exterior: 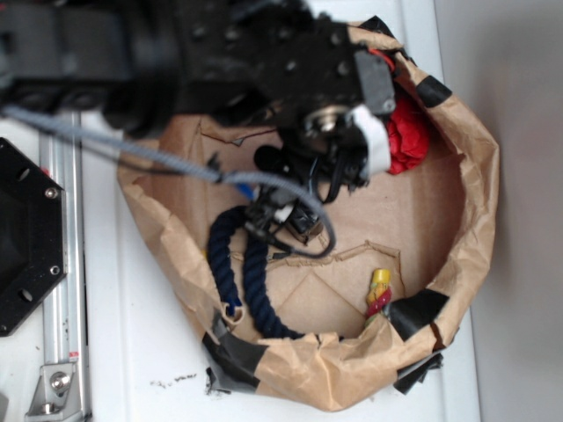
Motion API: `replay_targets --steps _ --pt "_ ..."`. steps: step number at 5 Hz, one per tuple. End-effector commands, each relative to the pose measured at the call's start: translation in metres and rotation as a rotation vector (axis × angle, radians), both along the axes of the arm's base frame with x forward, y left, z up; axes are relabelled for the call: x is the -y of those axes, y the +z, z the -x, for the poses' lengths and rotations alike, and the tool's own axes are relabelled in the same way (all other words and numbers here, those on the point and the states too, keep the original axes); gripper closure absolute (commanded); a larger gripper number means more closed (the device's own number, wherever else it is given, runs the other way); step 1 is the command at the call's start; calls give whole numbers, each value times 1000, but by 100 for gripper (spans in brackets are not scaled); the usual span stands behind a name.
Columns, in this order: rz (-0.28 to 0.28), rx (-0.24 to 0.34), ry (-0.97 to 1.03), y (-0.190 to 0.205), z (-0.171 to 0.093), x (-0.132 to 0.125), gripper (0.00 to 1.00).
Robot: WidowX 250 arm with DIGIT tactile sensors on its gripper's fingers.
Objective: Grab the green sponge.
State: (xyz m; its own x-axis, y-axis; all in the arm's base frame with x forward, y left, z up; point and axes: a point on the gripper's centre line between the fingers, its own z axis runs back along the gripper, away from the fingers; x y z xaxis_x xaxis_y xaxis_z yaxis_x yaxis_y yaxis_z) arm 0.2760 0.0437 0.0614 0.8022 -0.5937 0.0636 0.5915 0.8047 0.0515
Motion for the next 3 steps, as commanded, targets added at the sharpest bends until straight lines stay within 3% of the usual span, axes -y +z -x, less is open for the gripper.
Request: replay_targets --steps 1,3 --pt "-11 39 -59 -3 -26 -4 0" --pt "-33 10 -74 -16 -32 -6 0"
